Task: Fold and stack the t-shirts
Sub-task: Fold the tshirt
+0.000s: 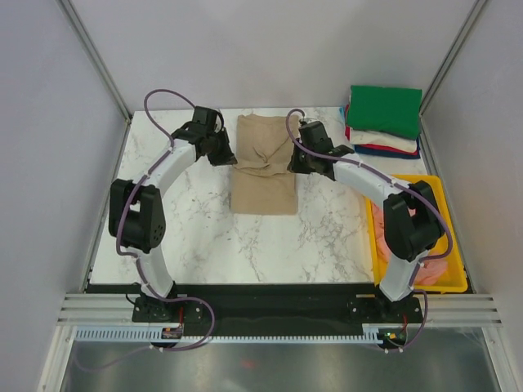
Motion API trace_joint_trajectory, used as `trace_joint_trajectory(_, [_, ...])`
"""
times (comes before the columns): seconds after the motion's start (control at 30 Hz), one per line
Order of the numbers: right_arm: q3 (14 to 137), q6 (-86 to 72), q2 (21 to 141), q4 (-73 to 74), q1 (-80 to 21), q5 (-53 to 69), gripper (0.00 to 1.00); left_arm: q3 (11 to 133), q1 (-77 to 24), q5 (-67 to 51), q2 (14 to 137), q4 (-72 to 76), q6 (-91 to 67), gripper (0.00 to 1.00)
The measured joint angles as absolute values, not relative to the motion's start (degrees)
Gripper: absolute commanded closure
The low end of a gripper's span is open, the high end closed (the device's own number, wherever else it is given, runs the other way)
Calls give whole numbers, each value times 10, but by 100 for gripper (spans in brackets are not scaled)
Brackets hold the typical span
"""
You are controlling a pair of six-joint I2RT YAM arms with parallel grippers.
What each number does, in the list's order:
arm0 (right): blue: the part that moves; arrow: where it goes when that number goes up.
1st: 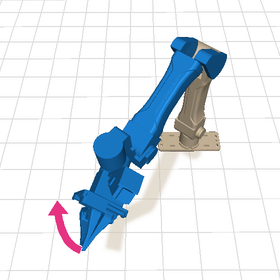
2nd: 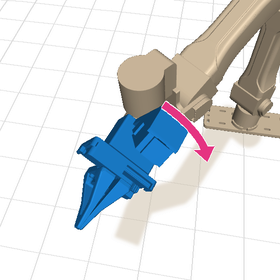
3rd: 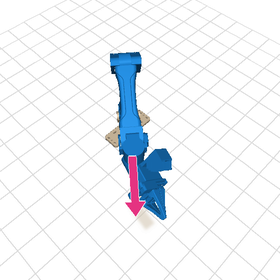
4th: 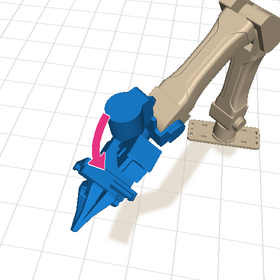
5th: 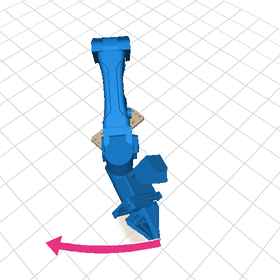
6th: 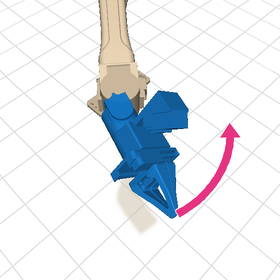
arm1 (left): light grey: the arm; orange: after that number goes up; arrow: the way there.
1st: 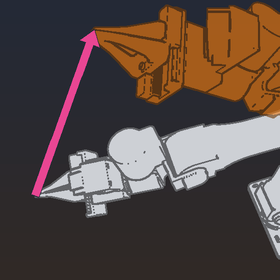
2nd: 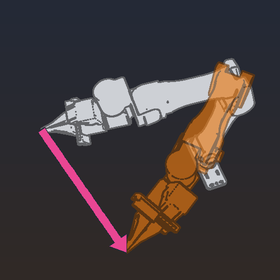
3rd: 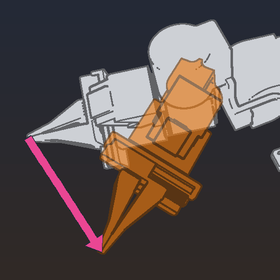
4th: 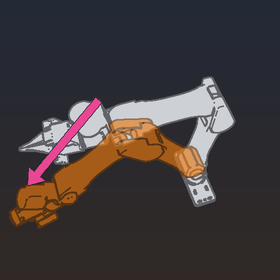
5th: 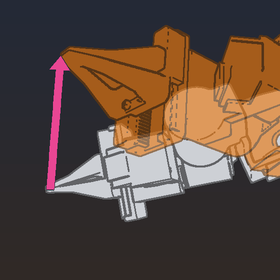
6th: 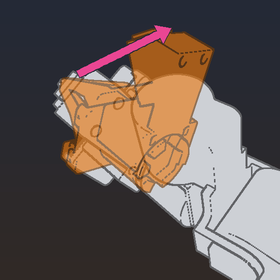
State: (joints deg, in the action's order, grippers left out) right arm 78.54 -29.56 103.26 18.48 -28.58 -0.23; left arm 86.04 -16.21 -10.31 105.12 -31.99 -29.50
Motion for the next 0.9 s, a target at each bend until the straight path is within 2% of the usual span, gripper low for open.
trace_joint_trajectory(0.17, [812, -295, 1065, 185, -266, 6, 100, 924, -157, -112, 1107, -331, -282, 98])
trace_joint_trajectory(0.2, [818, -295, 1075, 185, -262, 9, 98, 938, -155, -113, 1122, -332, -279, 97])
trace_joint_trajectory(0.23, [825, -295, 1085, 185, -257, 14, 85, 955, -154, -114, 1138, -338, -277, 94])
trace_joint_trajectory(0.3, [845, -298, 1112, 185, -246, 26, 64, 1004, -149, -119, 1178, -361, -272, 74])
trace_joint_trajectory(0.33, [856, -298, 1124, 187, -241, 30, 48, 1031, -146, -121, 1197, -377, -270, 61])
trace_joint_trajectory(0.37, [877, -301, 1144, 195, -234, 39, 45, 1074, -143, -124, 1226, -400, -264, 36])
trace_joint_trajectory(0.4, [912, -298, 1172, 208, -225, 50, 39, 1122, -139, -126, 1256, -417, -259, 27])
trace_joint_trajectory(0.43, [939, -298, 1191, 211, -218, 54, 37, 1178, -135, -129, 1290, -440, -257, 19])
trace_joint_trajectory(0.47, [989, -293, 1221, 237, -209, 60, 36, 1252, -131, -136, 1329, -468, -256, 1])
trace_joint_trajectory(0.57, [1184, -277, 1312, 303, -188, 63, 34, 1422, -116, -155, 1407, -501, -255, 0])
trace_joint_trajectory(0.67, [1251, -262, 1312, 329, -174, 61, 34, 1421, -105, -167, 1382, -511, -254, 0])
trace_joint_trajectory(0.77, [1166, -255, 1230, 319, -170, 61, 33, 1331, -96, -165, 1311, -510, -253, 3])
trace_joint_trajectory(0.9, [933, -258, 1085, 257, -184, 84, 32, 1102, -96, -162, 1167, -472, -254, 5])
